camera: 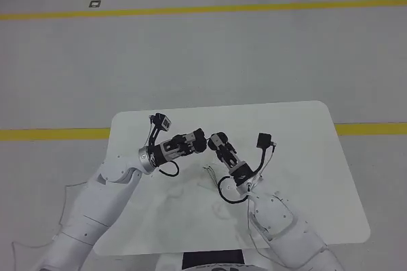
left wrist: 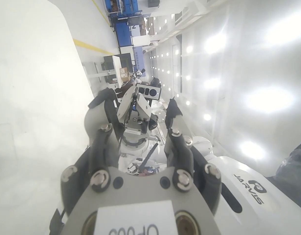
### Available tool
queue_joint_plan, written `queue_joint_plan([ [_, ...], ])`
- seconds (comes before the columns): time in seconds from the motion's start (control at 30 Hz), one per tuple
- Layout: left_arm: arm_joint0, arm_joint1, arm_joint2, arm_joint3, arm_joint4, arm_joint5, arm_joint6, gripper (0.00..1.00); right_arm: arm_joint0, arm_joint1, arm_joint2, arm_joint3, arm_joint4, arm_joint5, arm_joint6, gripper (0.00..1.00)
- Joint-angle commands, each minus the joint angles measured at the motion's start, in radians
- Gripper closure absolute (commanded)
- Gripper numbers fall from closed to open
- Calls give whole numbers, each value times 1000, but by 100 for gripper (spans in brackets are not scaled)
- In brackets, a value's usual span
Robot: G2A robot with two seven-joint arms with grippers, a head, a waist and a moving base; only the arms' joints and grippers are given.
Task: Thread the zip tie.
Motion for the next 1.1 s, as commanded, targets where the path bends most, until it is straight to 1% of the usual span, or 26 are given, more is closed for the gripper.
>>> queue_joint_plan([
  [0.0,-1,0,2,2,0,1,-1,60,-2,-1,1,-1,-4,2,-1,100],
  [0.1,-3,0,5,3,-2,1,-3,61,-4,-2,3,0,-13,4,-1,100],
  [0.17,-4,0,6,5,-2,1,-3,64,-5,-3,2,3,-24,8,1,100],
  [0.4,-4,1,9,5,-3,-1,-2,69,-7,-7,0,9,-40,16,6,100],
  [0.63,-3,2,13,3,0,4,-8,75,-13,-11,7,9,-43,12,-5,100],
  [0.83,-8,2,21,4,2,9,-12,77,-16,-14,10,10,-37,6,0,100],
  [0.97,-11,2,25,5,2,11,-15,80,-17,-16,11,11,-39,5,5,100],
  [1.07,-12,2,27,6,1,12,-16,85,-16,-17,12,12,-44,8,9,100],
])
